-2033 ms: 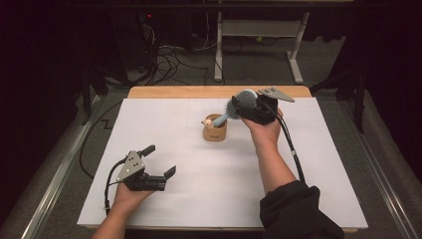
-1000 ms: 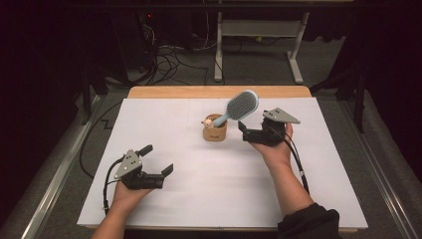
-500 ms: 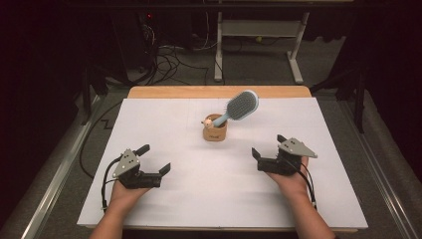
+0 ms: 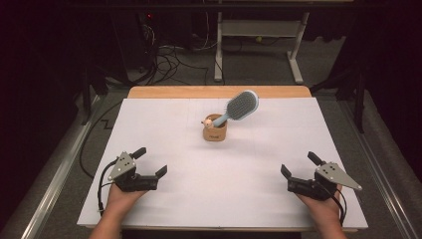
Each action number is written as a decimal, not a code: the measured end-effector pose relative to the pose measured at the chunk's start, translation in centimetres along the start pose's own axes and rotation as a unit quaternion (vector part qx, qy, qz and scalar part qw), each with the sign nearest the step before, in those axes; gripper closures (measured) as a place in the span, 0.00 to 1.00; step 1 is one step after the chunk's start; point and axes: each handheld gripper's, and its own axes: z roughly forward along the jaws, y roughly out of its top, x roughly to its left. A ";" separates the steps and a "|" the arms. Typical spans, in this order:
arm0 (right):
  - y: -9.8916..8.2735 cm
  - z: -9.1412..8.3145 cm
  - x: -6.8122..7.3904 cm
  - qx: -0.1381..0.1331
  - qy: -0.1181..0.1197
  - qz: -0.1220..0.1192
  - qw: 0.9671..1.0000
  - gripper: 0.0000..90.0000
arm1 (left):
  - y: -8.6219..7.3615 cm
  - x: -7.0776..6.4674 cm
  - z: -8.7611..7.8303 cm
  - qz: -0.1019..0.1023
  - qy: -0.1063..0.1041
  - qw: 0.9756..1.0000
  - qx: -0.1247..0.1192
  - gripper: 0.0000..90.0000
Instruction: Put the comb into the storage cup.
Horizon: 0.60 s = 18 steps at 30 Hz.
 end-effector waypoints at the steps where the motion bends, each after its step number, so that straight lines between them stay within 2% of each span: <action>1: -0.1 -0.4 -0.1 -0.001 -0.001 -0.001 1.000 0.01 | -0.1 0.0 0.0 0.001 0.000 1.000 0.002 0.00; 3: -0.2 -0.9 -0.2 -0.006 0.002 0.002 1.000 0.01 | -0.1 -0.1 0.0 0.003 0.000 1.000 0.003 0.00; 6: -0.2 -0.6 -0.2 -0.010 0.003 0.005 1.000 0.01 | 0.0 -0.3 0.1 0.002 -0.001 1.000 -0.003 0.00; 10: -0.3 0.4 -0.2 -0.002 0.003 0.007 1.000 0.01 | -0.1 -0.4 0.0 0.004 -0.002 1.000 0.000 0.00; 13: -0.6 0.8 -0.4 0.010 -0.004 0.004 1.000 0.01 | -0.2 -0.3 -0.1 0.005 0.006 1.000 0.005 0.00; 15: -0.7 0.6 -0.5 0.011 -0.004 0.016 1.000 0.01 | -0.3 -0.2 -0.4 0.001 0.005 1.000 0.003 0.00; 18: -0.5 -0.2 -0.5 -0.002 -0.006 0.018 1.000 0.01 | -0.2 -0.3 -0.7 0.002 0.006 1.000 -0.006 0.00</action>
